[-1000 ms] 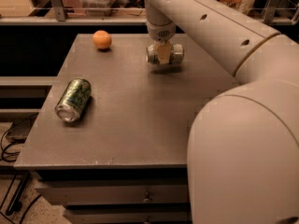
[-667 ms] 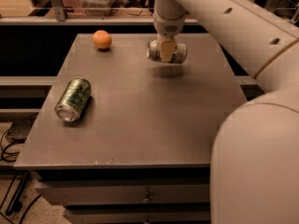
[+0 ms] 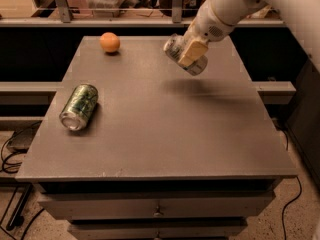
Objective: Place 7up can upright
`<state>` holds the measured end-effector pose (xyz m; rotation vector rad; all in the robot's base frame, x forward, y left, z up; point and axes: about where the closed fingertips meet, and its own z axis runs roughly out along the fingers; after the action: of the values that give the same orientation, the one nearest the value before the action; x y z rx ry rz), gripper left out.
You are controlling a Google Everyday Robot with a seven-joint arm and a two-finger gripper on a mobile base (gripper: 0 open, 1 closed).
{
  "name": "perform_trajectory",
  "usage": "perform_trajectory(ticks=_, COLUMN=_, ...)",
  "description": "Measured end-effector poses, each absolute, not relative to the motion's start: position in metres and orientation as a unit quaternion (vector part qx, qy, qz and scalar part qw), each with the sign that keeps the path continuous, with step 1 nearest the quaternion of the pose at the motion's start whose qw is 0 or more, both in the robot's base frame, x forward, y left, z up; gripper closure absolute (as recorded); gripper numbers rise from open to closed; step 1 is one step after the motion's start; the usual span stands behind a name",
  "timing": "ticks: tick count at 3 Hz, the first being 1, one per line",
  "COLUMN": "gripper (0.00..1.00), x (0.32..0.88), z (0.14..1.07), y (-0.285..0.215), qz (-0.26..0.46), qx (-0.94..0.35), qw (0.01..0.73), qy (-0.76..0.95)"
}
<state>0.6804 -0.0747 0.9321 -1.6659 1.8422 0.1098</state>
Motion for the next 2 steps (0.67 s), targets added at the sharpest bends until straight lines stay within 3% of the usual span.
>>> perform_trajectory(ticks=1, gripper=1.00, x=0.657, z=0.939, y=-0.095, qz=0.149, qx=-0.548, qw=0.424, qy=0.705)
perform_trajectory(ticks=2, gripper=1.00, x=0.649, z=0.942, y=-0.118, qz=0.192, qx=-0.483, qw=0.487, qy=0.702)
